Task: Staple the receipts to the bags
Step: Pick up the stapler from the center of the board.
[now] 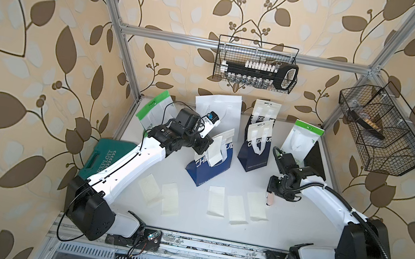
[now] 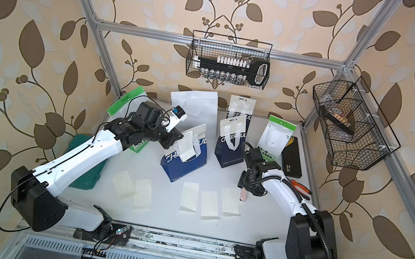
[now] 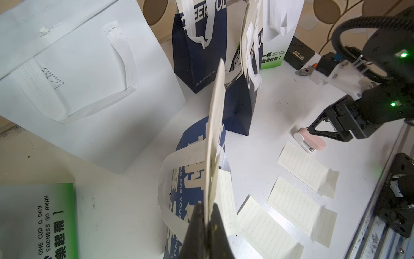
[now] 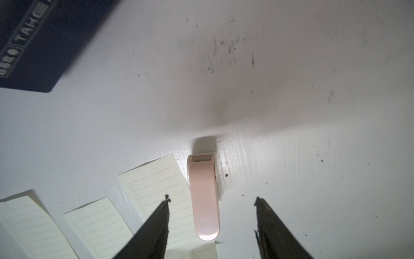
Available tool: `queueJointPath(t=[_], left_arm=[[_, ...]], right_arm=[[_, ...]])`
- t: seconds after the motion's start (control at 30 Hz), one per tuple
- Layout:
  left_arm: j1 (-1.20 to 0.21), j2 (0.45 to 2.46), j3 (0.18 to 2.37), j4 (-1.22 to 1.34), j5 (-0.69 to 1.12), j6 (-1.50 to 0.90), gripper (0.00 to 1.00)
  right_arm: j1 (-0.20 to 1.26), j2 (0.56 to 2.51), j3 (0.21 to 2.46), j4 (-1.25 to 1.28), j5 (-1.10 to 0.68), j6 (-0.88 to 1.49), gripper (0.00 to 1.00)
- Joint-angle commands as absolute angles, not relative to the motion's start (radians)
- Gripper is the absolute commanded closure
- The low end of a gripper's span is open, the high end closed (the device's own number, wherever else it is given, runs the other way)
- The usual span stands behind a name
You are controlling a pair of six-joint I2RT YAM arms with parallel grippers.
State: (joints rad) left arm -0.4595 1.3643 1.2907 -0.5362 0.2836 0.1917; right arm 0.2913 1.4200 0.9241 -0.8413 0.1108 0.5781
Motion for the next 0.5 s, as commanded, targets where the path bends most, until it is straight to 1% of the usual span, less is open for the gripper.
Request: queueJointPath(t=[0.0,0.3,0.47], left_arm=[[-0.474,1.344,1.286,-0.553,0.282,0.179,1.0],[-0.477,1.333,1.282,-0.551,0.285,0.18,1.0],[-0.478,1.332,1.284,-0.552,0.284,0.181,1.0]], right_arm=[[0.29,1.457,0.956,-0.886,0.136,0.56,0.39],[0.292,1.575,0.97,-0.839,0.129,0.549,0.44],[0.3,1.619,0.969,-0.813,0.124,0.541,0.52]])
